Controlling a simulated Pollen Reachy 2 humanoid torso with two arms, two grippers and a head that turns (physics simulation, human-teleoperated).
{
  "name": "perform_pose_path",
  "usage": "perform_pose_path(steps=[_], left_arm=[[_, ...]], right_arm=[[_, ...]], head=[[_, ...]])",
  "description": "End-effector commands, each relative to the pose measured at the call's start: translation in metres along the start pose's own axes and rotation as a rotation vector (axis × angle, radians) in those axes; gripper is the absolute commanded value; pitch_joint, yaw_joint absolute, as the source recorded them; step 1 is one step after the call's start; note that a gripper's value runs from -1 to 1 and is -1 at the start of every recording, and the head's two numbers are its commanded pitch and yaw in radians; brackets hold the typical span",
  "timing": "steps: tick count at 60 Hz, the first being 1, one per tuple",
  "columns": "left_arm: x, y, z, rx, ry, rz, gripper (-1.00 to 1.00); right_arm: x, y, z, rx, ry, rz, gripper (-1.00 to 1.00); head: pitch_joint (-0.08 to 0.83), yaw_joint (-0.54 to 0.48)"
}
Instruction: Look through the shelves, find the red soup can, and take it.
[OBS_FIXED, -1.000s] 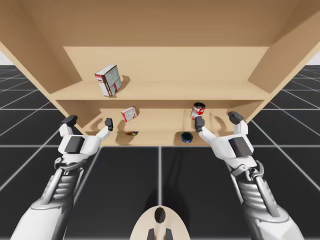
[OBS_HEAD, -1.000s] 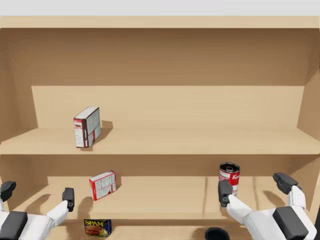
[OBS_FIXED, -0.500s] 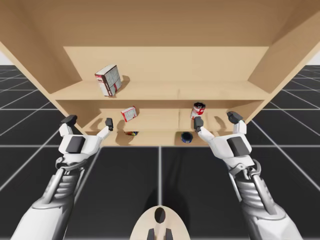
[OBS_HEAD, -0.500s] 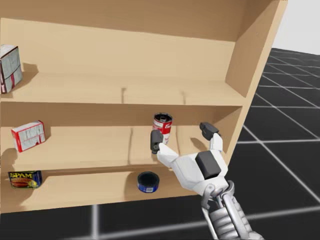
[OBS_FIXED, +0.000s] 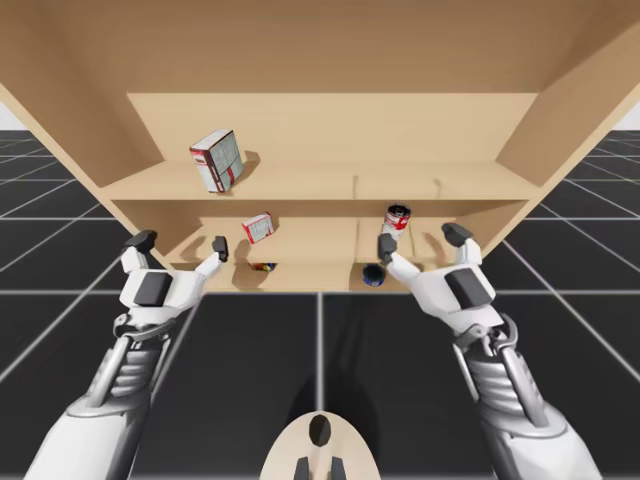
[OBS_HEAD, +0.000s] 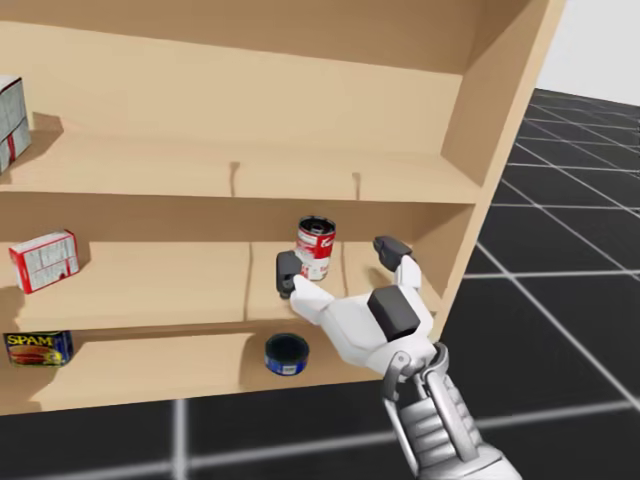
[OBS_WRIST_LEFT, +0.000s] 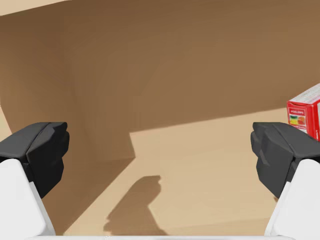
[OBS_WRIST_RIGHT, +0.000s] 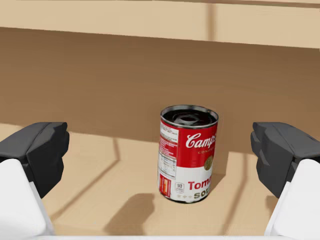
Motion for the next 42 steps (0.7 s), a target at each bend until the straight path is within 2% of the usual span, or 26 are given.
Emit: perform_pose_path(steps=[1,4,15,25,34,42], left_arm=[[-0.001,-0.001,0.0,-0.007,0.004,0.009,-1.0],[-0.001,-0.002,0.0,-0.013,0.005,0.014,-1.0],[-0.001,-0.002,0.0,-0.018,0.006,0.018,-1.0],[0.0,-0.003,0.0,-0.021,0.007,0.019,-1.0],[-0.001,-0.004,0.0,-0.024,0.008,0.02,-1.0],[-0.001,-0.004,0.0,-0.024,0.007,0.022,-1.0]], right_arm=[[-0.001,0.011,-0.012,0.02,0.062,-0.023,-1.0],[-0.004,0.011,-0.018,0.023,0.082,-0.018,-1.0],[-0.011,0.006,-0.042,0.02,0.129,-0.078,-1.0],[-0.019,0.004,-0.062,-0.021,0.151,-0.053,-1.0],[-0.031,0.002,-0.078,-0.031,0.194,-0.07,-1.0],[-0.04,0.0,-0.089,-0.048,0.207,-0.061,-1.0]], head=[[0.377,-0.3],[0.378,-0.3],[0.391,-0.3],[0.398,-0.3],[0.404,-0.3],[0.411,-0.3]])
